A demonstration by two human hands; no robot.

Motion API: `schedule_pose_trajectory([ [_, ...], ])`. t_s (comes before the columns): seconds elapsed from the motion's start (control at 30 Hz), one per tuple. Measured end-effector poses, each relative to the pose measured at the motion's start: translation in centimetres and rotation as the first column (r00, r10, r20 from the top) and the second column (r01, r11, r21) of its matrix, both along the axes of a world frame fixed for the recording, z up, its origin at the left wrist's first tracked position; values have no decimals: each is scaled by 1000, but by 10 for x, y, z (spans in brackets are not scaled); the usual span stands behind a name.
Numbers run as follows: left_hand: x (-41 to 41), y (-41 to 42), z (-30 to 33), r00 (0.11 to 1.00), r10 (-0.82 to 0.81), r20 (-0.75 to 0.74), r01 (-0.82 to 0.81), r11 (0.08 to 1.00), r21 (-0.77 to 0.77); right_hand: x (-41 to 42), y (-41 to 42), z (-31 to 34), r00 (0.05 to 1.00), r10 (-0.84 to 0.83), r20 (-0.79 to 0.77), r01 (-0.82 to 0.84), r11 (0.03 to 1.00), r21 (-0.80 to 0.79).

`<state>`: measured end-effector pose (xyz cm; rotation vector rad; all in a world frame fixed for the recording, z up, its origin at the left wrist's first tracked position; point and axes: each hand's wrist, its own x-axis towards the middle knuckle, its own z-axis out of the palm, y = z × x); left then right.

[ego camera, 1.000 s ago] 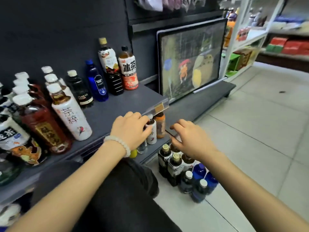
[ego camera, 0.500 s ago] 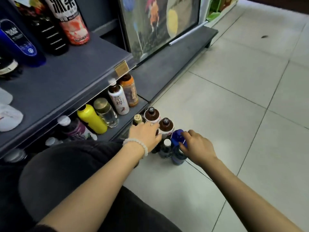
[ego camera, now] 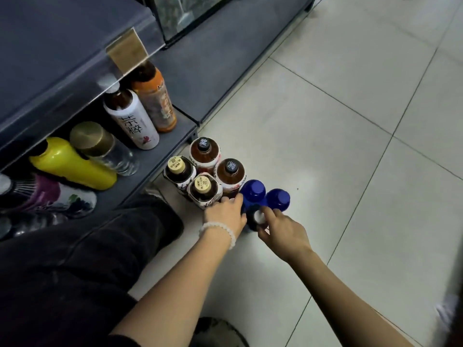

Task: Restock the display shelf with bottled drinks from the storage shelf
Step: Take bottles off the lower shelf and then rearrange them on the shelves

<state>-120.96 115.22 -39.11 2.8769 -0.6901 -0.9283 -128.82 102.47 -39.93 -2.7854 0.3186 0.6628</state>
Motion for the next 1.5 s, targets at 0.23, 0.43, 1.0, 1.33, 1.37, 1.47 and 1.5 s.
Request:
schedule_pose_trajectory([
  [0.23,9,5,-21,994,6,-111,-14,998,-68,17,2,-14,998,50,-28,-50,999,-1],
  [0.43,8,7,-21,991,-5,-137,-5,997,-74,18,3,-14,997,70,-44,-72,996,-49],
  [1.0,-14,51,69,996,-72,50,80,982,-172,-13,22,76,986,129,109,-137,988,73],
  [1.33,-15,116,202,926,47,375,62,960,-274,-1,52,200,860,267,435,-284,958,-26],
  [1.37,-12,124,216,917,80,390,41,956,-291,4,57,212,847,290,446,-298,953,-54],
  [1.47,-5,151,261,877,178,446,-2,930,-368,22,76,249,802,345,488,-331,936,-118],
  [1.5,-2,159,275,864,190,465,0,926,-377,28,82,259,787,352,507,-340,933,-120],
])
